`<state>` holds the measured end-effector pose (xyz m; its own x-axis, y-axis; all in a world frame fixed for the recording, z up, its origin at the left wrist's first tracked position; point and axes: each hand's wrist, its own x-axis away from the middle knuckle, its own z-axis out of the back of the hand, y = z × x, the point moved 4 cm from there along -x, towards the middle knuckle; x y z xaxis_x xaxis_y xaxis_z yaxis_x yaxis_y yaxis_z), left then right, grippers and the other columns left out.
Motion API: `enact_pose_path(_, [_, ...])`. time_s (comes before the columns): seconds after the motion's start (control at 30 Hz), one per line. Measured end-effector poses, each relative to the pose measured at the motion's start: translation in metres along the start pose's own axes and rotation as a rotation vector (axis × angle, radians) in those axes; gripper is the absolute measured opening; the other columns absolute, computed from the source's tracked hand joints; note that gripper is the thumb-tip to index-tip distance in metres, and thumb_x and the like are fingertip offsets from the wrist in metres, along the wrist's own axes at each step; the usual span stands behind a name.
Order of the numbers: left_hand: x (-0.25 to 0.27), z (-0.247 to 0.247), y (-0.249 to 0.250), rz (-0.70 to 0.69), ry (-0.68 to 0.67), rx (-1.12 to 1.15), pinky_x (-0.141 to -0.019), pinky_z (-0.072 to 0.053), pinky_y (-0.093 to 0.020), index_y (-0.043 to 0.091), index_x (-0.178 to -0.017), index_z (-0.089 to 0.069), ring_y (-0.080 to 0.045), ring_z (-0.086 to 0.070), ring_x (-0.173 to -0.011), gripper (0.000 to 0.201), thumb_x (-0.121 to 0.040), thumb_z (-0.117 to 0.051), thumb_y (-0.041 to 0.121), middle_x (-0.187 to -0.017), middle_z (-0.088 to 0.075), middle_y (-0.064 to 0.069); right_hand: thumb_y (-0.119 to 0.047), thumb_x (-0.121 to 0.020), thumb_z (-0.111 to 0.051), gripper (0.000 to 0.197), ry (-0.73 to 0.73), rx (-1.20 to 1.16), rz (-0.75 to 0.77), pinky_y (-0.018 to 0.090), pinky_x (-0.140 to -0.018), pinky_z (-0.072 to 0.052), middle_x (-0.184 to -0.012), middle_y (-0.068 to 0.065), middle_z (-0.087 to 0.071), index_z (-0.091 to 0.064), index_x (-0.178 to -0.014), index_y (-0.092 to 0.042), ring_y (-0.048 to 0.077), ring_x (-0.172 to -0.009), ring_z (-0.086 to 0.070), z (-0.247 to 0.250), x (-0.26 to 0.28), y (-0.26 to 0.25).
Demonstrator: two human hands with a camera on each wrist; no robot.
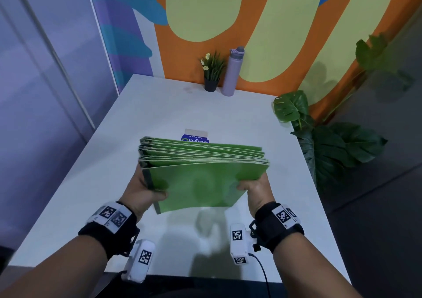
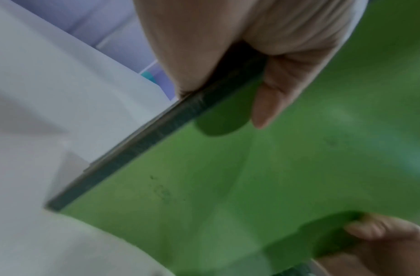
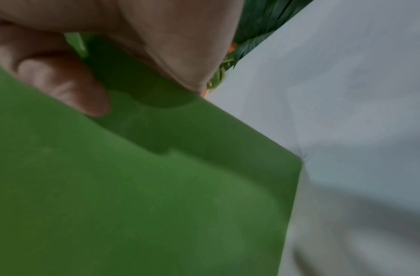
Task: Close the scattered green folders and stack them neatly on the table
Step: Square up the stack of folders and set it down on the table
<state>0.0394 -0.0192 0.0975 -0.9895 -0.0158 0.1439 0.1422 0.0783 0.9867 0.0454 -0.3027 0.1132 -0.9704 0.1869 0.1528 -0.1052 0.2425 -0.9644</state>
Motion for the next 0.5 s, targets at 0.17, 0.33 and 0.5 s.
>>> enact_pose_path(0.17, [0.002,-0.008,0.008,-0.016,0.014,0.041,-0.058,-0.055,-0.018,0.018,-0.1,-0.061,-0.002,-0.071,-0.073,0.061,-0.047,-0.067,-0.011,-0.08,-0.077,0.014,0.012,-0.039,-0.053,0.077,0.039,0.003,0.002,0.023,-0.053,-0.05,-0.081,0.005,-0.064,-0.054,-0.115,-0.002,0.014,-0.068,-0.063,-0.011,0.003,-0.006])
enact_pose_path(0.33, [0.001,0.003,0.022,-0.099,0.018,0.037,-0.074,-0.059,-0.03,0.011,-0.123,-0.05,-0.013,-0.069,-0.091,0.082,-0.047,-0.075,-0.011,-0.099,-0.074,0.005,0.032,-0.058,-0.043,0.07,0.04,-0.018,0.098,0.022,-0.057,-0.05,-0.077,-0.001,-0.064,-0.055,-0.106,-0.017,0.01,-0.068,-0.06,-0.009,0.003,-0.024])
enact_pose_path(0.5, [-0.003,-0.005,0.036,-0.178,0.102,-0.063,-0.091,-0.054,-0.04,0.031,-0.104,-0.053,-0.015,-0.067,-0.092,0.051,-0.069,-0.074,0.0,-0.097,-0.071,0.009,0.015,-0.054,-0.045,0.048,-0.01,-0.015,0.169,0.019,-0.055,-0.044,-0.066,-0.006,-0.057,-0.05,-0.093,-0.011,0.008,-0.061,-0.054,-0.021,0.005,-0.042])
